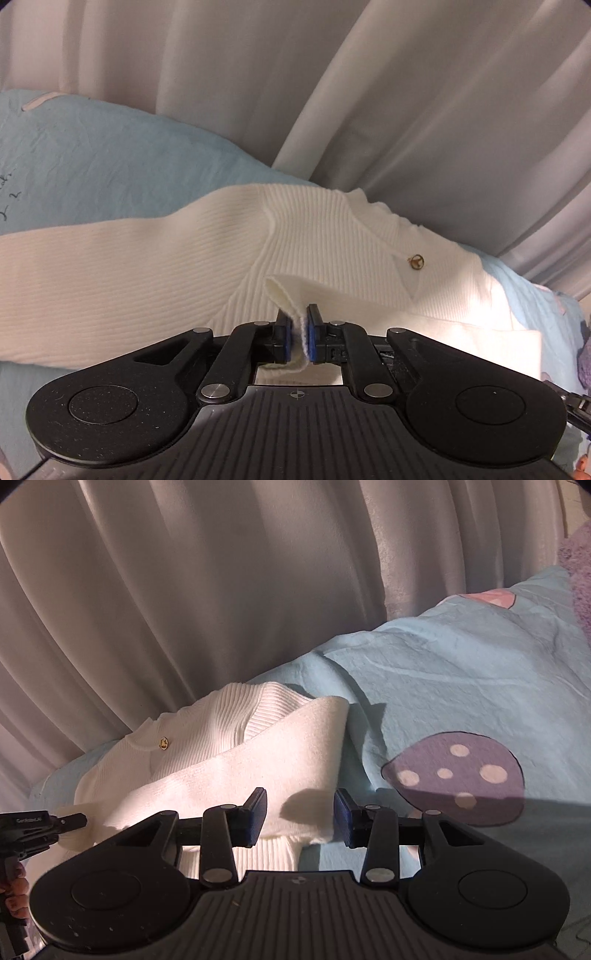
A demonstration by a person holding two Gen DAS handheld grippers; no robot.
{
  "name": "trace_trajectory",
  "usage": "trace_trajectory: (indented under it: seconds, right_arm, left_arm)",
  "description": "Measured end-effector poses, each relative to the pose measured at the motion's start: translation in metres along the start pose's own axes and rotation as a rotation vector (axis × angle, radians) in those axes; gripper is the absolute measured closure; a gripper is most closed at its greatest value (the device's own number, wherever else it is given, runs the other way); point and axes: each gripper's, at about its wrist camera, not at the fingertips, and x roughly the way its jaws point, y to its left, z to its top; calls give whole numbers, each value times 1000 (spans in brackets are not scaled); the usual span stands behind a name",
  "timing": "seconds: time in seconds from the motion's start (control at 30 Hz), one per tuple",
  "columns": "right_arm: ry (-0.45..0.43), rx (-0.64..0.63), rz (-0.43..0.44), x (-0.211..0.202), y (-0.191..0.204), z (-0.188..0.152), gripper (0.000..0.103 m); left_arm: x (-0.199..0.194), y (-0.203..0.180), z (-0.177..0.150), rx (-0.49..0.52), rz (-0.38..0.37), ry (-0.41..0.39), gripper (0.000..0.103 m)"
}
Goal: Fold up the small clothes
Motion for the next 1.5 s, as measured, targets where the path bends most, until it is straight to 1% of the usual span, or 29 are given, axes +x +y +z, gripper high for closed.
trace_trajectory:
  seconds: [0.07, 0.1, 0.13, 0.17, 0.2, 0.27, 0.3, 0.37, 0.4, 0.43, 0.47, 0.53, 0.6, 0.73, 0.77, 0.87, 0.97, 1.0, 1.03, 1.07, 1.1, 1.17, 1.23, 1.27, 1.33, 1.37, 1.4, 1.43, 1.5]
  right_arm:
    - [20, -33, -31, 14, 5, 4, 68]
    - [34, -50, -59, 22, 9, 6, 76]
    - [31, -62, -59, 25, 10, 7, 86]
    - [14, -77, -52, 25, 12, 8, 92]
    - [-11, -89, -46, 21, 13, 9, 93]
    - [-60, -109, -74, 16, 16, 9, 93]
    - [-65, -126, -110, 15, 17, 8, 93]
    - [-50, -168, -172, 24, 19, 4, 93]
    - [-48, -197, -199, 28, 21, 1, 93]
    - [-74, -254, -232, 29, 25, -3, 93]
    - [-81, -286, -248, 29, 28, -5, 93]
    - [-85, -303, -263, 29, 30, -6, 93]
    - [-84, -304, -266, 29, 30, -7, 93]
    - [-82, -320, -280, 30, 32, -7, 92]
    - [-82, -325, -293, 29, 34, -7, 92]
    - [-82, -322, -347, 29, 38, -6, 88]
    - [-104, -311, -390, 24, 44, -5, 87]
    - [-114, -314, -408, 22, 46, -4, 84]
    - [-127, -313, -424, 19, 48, -4, 84]
    - [-141, -312, -424, 16, 50, -3, 84]
    - [-153, -315, -407, 13, 52, -3, 84]
    - [-156, -335, -350, 12, 60, -4, 84]
    - [-137, -364, -292, 16, 70, -7, 84]
    - [-128, -377, -261, 19, 75, -9, 84]
    - [-112, -414, -206, 24, 87, -15, 84]
    - [-106, -435, -182, 27, 92, -18, 84]
    - [-98, -450, -166, 30, 97, -21, 84]
    - [-86, -462, -161, 34, 101, -23, 84]
    - [-51, -472, -180, 44, 103, -27, 85]
  left_arm:
    - [-5, -5, 4, 22, -17, -29, 95]
    - [-10, -8, 6, 35, -21, -46, 95]
    - [-13, -10, 8, 49, -20, -65, 95]
    - [-15, -12, 11, 64, -13, -87, 95]
    - [-16, -13, 12, 79, 2, -104, 95]
    - [-15, -16, 15, 119, 63, -132, 95]
    - [-12, -17, 14, 128, 82, -126, 95]
    - [-2, -19, 11, 136, 98, -89, 95]
    - [3, -21, 8, 152, 119, -72, 95]
    - [9, -22, 5, 177, 149, -61, 95]
    - [12, -24, 1, 199, 170, -59, 95]
    - [15, -27, -4, 225, 190, -67, 95]
    - [15, -30, -4, 245, 199, -71, 95]
    - [18, -32, -5, 251, 211, -66, 95]
    - [18, -32, -6, 251, 212, -66, 95]
    - [19, -33, -6, 258, 220, -65, 94]
    - [14, -33, -6, 259, 235, -62, 90]
    - [13, -33, -5, 255, 237, -63, 88]
    - [10, -32, -5, 249, 240, -65, 85]
    - [8, -31, -5, 245, 244, -64, 85]
    - [5, -30, -4, 242, 249, -68, 83]
    - [-1, -31, -4, 240, 251, -83, 81]
    - [-9, -33, -4, 243, 253, -99, 80]
    - [-13, -35, -4, 245, 252, -112, 77]
    - [-24, -40, -6, 247, 246, -141, 70]
    - [-29, -42, -8, 245, 229, -160, 68]
    - [-33, -44, -9, 241, 208, -169, 63]
    - [-33, -45, -11, 238, 185, -162, 61]
    - [-24, -47, -15, 238, 150, -107, 62]
